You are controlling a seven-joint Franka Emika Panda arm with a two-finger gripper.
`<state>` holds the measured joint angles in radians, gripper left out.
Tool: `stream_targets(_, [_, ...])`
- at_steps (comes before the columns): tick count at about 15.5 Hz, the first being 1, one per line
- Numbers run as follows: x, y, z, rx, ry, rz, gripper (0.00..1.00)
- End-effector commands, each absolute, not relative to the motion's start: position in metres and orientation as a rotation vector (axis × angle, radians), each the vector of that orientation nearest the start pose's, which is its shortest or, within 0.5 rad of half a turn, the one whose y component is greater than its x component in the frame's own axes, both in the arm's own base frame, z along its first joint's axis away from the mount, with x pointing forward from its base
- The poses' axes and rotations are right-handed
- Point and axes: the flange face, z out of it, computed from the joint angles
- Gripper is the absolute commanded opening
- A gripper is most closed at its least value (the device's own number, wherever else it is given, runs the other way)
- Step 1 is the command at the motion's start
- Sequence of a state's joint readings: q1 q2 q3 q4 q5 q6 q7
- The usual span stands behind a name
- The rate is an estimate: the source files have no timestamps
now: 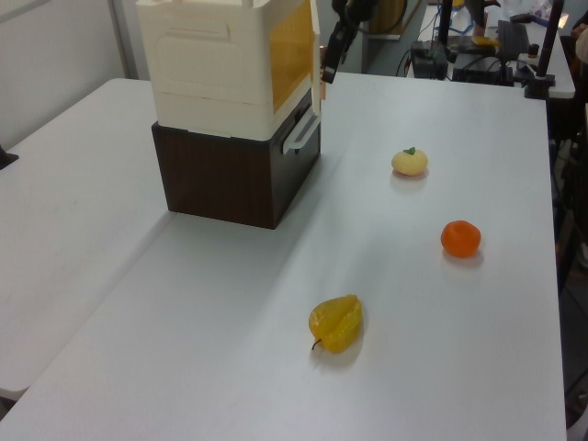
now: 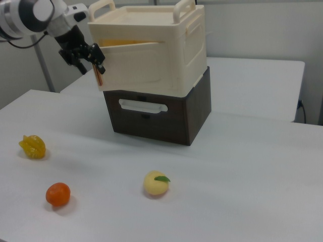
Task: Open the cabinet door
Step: 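Pull the gripped door edge outward, swinging the door open on its hinge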
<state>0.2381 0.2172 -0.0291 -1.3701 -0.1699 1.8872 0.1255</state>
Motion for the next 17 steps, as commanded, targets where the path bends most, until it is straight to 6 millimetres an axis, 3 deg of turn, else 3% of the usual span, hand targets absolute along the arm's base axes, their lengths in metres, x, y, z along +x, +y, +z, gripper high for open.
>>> stream_targets(1, [0.610,0.114,0.656,-3.207,-0.149,-0.494,0.92])
stream_targets(4, [0.601,0.111,0.678,-3.190,-0.138,-0.560,0.95])
stream_targets(8, [0.607,0.121,0.703,-3.120,-0.147,-0.752,1.00])
stream_targets(13, [0.615,0.131,0.702,-3.051,-0.151,-0.833,1.00])
stream_targets(17, [0.629,0.142,0.678,-3.056,-0.172,-0.799,1.00])
